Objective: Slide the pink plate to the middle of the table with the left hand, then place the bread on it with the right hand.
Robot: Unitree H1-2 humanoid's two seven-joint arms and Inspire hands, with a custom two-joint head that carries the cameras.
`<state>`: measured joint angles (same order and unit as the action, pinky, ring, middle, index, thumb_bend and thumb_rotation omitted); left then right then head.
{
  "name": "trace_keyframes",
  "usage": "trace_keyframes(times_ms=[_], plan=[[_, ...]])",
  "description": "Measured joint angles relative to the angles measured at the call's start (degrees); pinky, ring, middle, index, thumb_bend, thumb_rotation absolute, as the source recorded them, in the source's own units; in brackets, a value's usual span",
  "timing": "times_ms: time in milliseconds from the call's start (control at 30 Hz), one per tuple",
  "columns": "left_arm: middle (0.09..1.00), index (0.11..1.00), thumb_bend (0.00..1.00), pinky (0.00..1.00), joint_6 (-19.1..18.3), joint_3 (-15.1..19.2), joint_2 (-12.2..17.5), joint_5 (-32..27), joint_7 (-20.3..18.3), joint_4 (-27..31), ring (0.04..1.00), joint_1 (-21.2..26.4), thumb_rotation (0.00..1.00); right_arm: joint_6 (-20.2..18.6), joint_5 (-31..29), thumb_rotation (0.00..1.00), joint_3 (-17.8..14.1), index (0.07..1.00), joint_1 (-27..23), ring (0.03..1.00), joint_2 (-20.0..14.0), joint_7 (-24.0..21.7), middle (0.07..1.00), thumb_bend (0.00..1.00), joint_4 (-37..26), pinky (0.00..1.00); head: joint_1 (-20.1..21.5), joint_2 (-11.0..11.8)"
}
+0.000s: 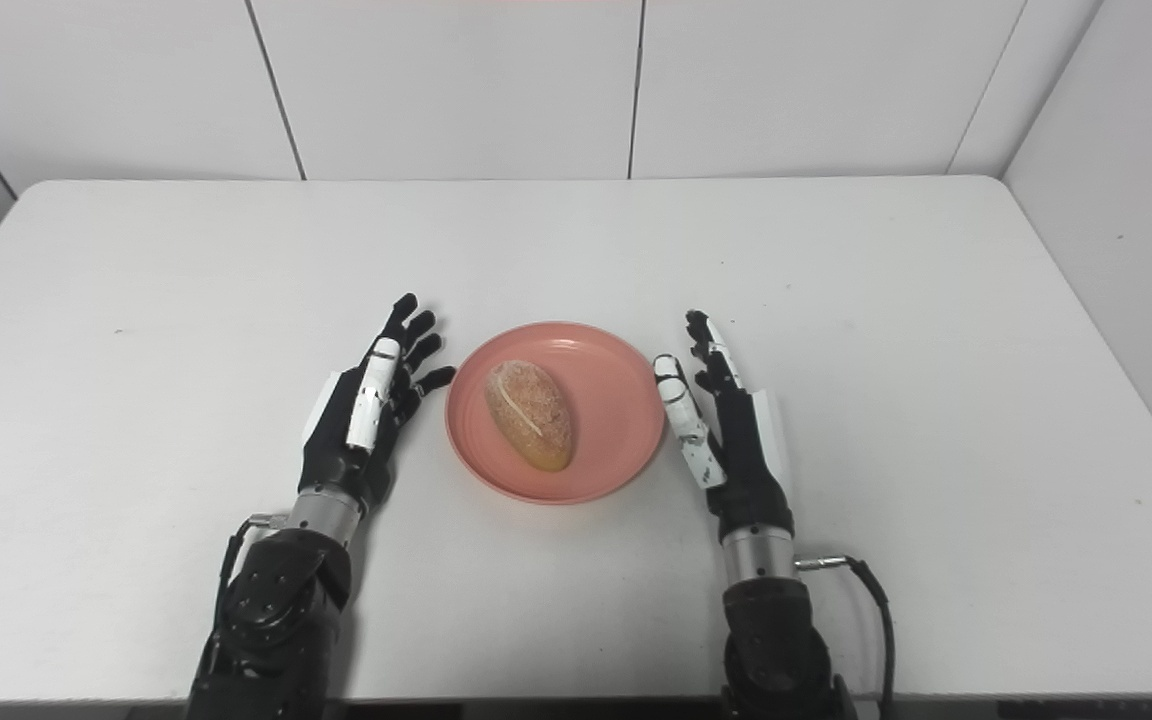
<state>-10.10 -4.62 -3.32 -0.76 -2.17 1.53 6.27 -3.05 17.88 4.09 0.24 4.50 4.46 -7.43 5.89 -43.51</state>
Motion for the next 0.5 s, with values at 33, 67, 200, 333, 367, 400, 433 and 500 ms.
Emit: trace_keyframes(times_ms=[33, 67, 200, 333, 367, 400, 433, 500], plan=[[0.961, 0.96, 0.35, 0.93, 0.2, -0.1, 0.2, 0.4, 0.0, 0.0, 0.947, 0.0, 1.0, 0.0, -0.4, 1.0, -0.1, 0.923, 0.0, 0.934, 0.1, 0.2, 0.936, 0.23, 0.2, 0.88, 0.0, 0.0], [0.961, 0.96, 0.35, 0.93, 0.3, -0.2, 0.4, 0.7, 0.0, -0.1, 0.946, 0.0, 1.0, 0.0, -0.7, 1.0, -0.1, 0.921, 0.0, 0.93, 0.2, 0.3, 0.933, 0.23, 0.3, 0.88, -0.4, 0.3], [0.957, 0.956, 0.35, 0.92, 0.9, -0.4, 0.7, 0.9, -0.1, -0.2, 0.942, 0.0, 1.0, 0.0, -1.2, 1.0, 0.1, 0.912, 0.0, 0.921, 0.2, 0.4, 0.924, 0.21, 0.6, 0.86, -0.6, 0.4], [0.958, 0.957, 0.36, 0.92, 1.6, -0.7, 1.0, 1.6, -0.1, -0.6, 0.941, 0.0, 1.0, 0.0, -1.7, 1.0, 0.1, 0.9, 0.0, 0.913, 0.6, 0.6, 0.915, 0.19, 0.6, 0.85, -0.6, 0.4], [0.958, 0.957, 0.36, 0.92, 2.0, -0.8, 1.1, 2.0, -0.1, -0.8, 0.94, 0.0, 1.0, 0.0, -1.8, 1.0, 0.1, 0.898, 0.0, 0.912, 0.7, 0.7, 0.913, 0.18, 0.6, 0.85, -0.8, 0.4], [0.958, 0.957, 0.36, 0.92, 2.1, -0.8, 1.1, 2.0, -0.2, -0.9, 0.94, 0.0, 1.0, 0.0, -1.9, 1.0, 0.1, 0.896, 0.0, 0.911, 0.8, 0.9, 0.912, 0.18, 0.6, 0.86, -0.8, 0.4], [0.955, 0.955, 0.36, 0.92, 2.1, -0.8, 1.1, 2.0, -0.2, -0.9, 0.937, 0.0, 1.0, 0.0, -1.9, 1.0, 0.1, 0.894, 0.0, 0.91, 0.9, 1.0, 0.91, 0.18, 0.6, 0.86, -1.0, 0.4], [0.954, 0.954, 0.35, 0.92, 2.2, -0.8, 1.2, 2.0, -0.2, -0.9, 0.935, 0.0, 1.0, 0.0, -1.9, 1.0, 0.1, 0.893, 0.0, 0.91, 1.0, 1.1, 0.909, 0.18, 0.6, 0.86, -1.1, 0.5]])
